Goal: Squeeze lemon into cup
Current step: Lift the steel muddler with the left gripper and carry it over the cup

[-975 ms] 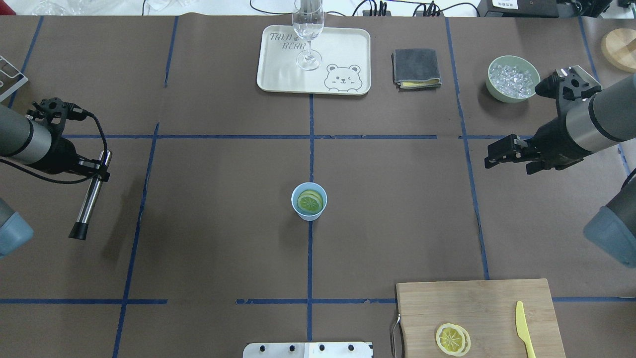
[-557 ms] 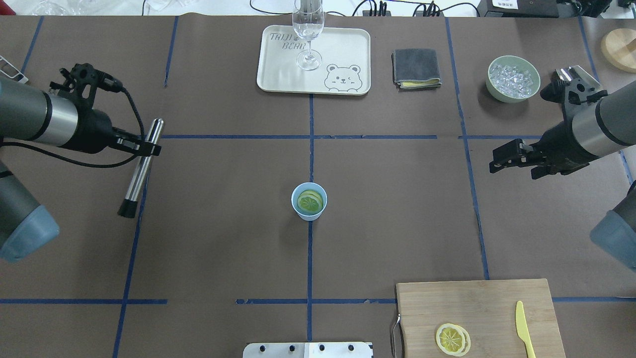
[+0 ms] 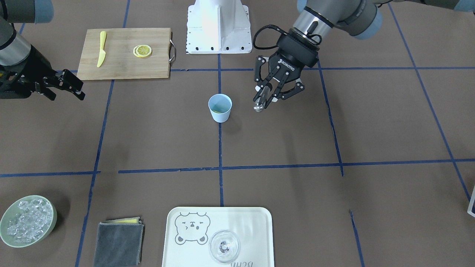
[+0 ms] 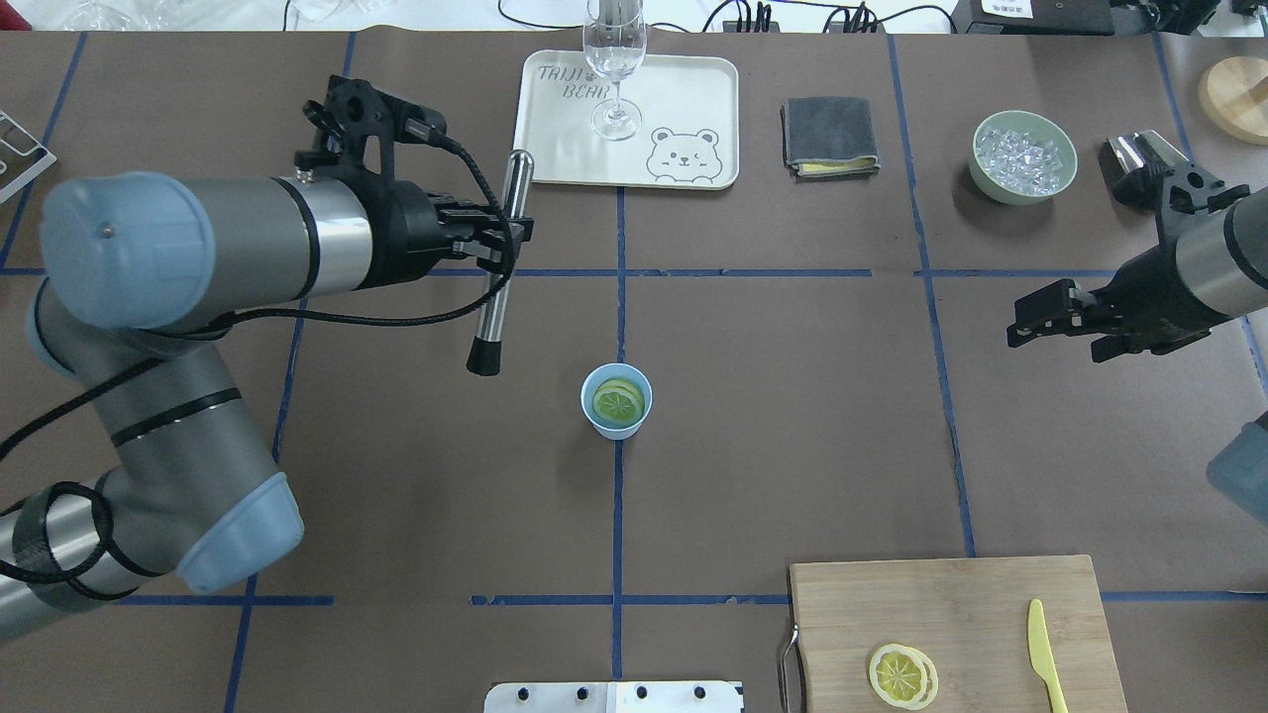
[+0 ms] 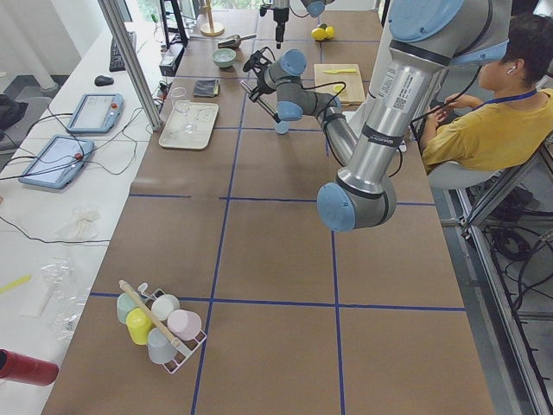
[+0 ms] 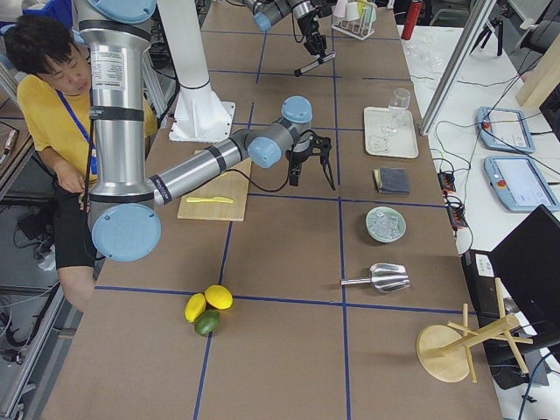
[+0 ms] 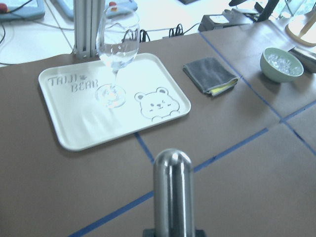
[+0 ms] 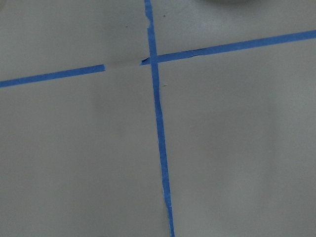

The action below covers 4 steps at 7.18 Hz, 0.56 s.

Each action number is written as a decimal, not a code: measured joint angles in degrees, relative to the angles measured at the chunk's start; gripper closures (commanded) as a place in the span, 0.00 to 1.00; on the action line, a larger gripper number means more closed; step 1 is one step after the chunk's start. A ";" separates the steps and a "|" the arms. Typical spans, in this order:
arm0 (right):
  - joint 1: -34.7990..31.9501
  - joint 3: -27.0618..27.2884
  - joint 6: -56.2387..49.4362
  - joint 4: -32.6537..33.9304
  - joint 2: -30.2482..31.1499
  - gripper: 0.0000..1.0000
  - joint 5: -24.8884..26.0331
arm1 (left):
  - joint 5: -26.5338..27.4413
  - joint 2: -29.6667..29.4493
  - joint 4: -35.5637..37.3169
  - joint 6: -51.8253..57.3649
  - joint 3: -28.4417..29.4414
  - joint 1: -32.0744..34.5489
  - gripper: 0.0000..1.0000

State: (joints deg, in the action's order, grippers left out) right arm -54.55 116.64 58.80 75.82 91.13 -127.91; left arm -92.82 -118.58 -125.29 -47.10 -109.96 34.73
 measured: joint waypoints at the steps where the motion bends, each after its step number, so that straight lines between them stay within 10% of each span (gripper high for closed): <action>1: -1.45 0.02 -0.31 0.02 0.69 0.00 -0.51 | 2.37 -2.03 -0.02 -0.12 0.39 -1.68 1.00; 4: -5.75 -0.06 -3.04 -0.01 2.92 0.00 -3.31 | 3.89 -6.37 -3.29 -0.52 3.14 -3.33 1.00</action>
State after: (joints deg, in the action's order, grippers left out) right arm -60.30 116.58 55.76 75.81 94.04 -131.22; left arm -88.93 -124.95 -128.58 -47.62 -106.83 31.40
